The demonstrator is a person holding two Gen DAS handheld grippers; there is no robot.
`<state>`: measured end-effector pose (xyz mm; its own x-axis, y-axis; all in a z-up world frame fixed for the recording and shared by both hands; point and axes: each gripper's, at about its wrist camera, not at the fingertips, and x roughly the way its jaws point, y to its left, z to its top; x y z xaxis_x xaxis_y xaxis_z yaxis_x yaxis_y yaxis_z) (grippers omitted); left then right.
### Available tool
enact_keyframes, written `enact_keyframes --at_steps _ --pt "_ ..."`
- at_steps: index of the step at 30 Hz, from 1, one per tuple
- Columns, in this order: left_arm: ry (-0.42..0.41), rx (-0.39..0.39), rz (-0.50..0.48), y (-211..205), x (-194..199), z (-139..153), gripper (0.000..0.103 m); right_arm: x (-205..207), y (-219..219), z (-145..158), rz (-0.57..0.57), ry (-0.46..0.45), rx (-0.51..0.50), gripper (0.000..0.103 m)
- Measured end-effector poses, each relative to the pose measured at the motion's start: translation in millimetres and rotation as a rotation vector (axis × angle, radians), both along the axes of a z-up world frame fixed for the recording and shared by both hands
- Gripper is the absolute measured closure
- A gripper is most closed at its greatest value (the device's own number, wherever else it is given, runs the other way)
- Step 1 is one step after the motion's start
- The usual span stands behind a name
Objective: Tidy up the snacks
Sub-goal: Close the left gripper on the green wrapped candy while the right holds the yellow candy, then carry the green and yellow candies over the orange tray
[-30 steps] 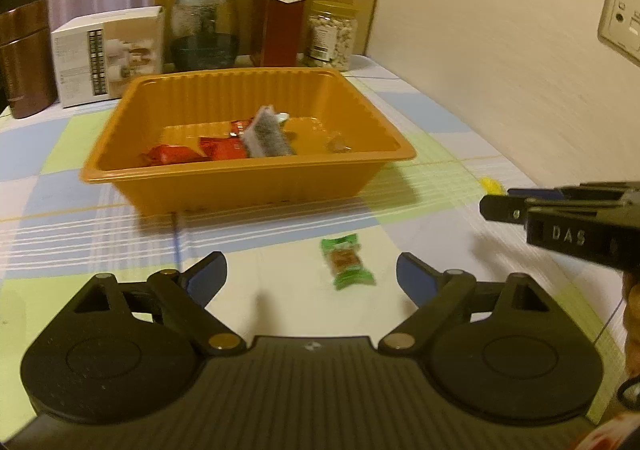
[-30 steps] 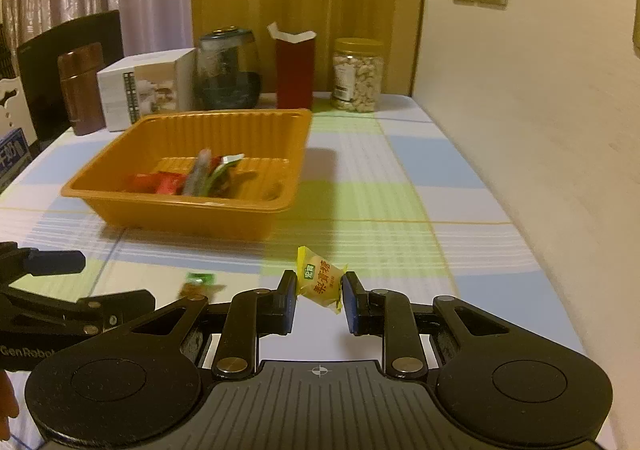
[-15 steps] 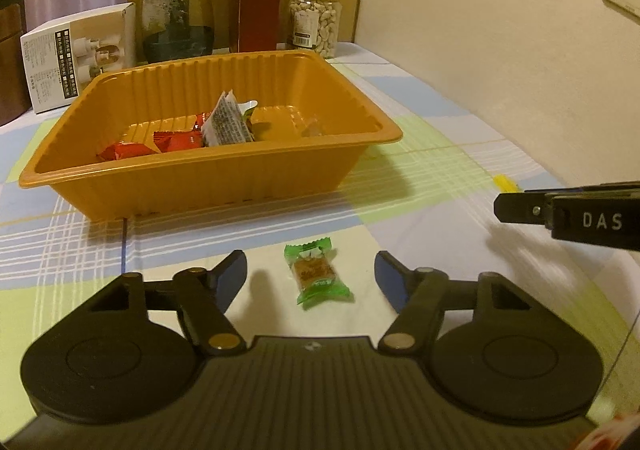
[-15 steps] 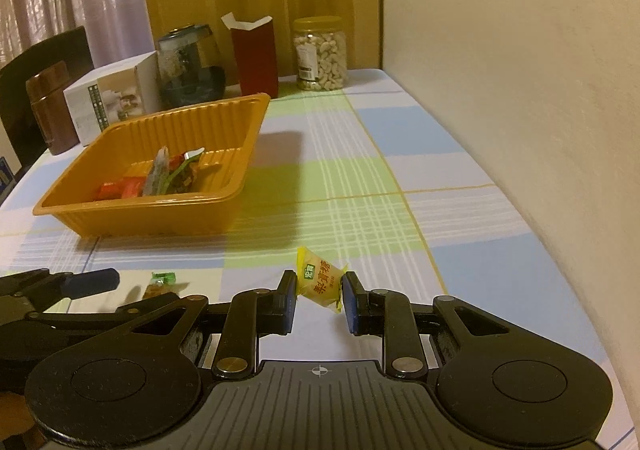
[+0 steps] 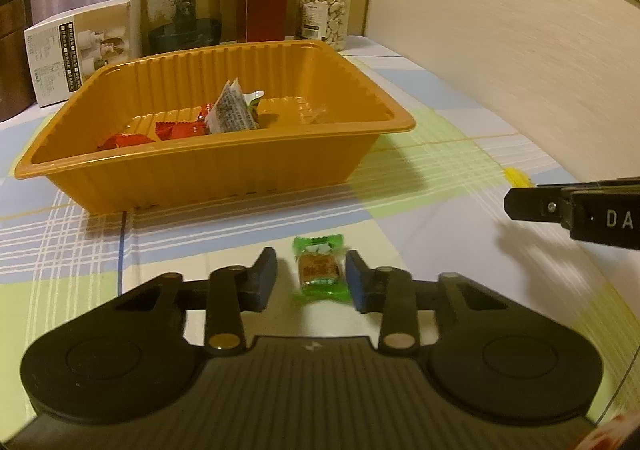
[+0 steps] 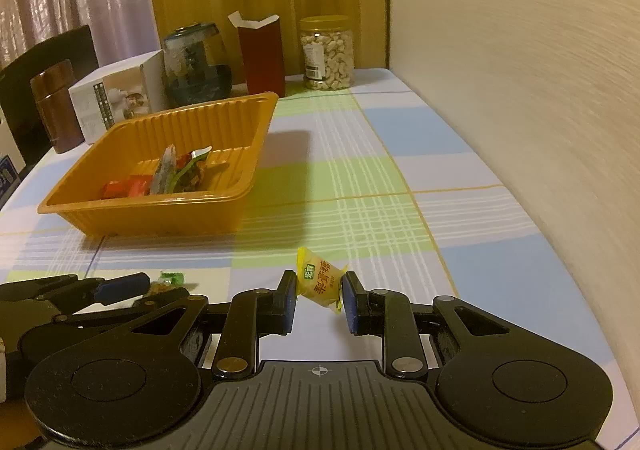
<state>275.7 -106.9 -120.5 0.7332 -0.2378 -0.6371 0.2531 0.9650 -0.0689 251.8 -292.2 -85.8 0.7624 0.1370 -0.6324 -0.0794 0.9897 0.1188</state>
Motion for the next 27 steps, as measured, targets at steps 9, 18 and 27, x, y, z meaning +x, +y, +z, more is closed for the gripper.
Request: enact_keyframes --at_steps 9,18,27 --pt "0.006 0.025 -0.015 -1 -3 2 0.083 -1 5 2 0.006 -0.006 0.004 0.078" --pt "0.011 0.013 -0.013 5 -10 10 0.084 -6 8 5 0.009 -0.018 0.008 0.078" --pt "0.001 0.002 -0.009 16 -19 26 0.084 -10 13 11 0.016 -0.034 0.015 0.078"
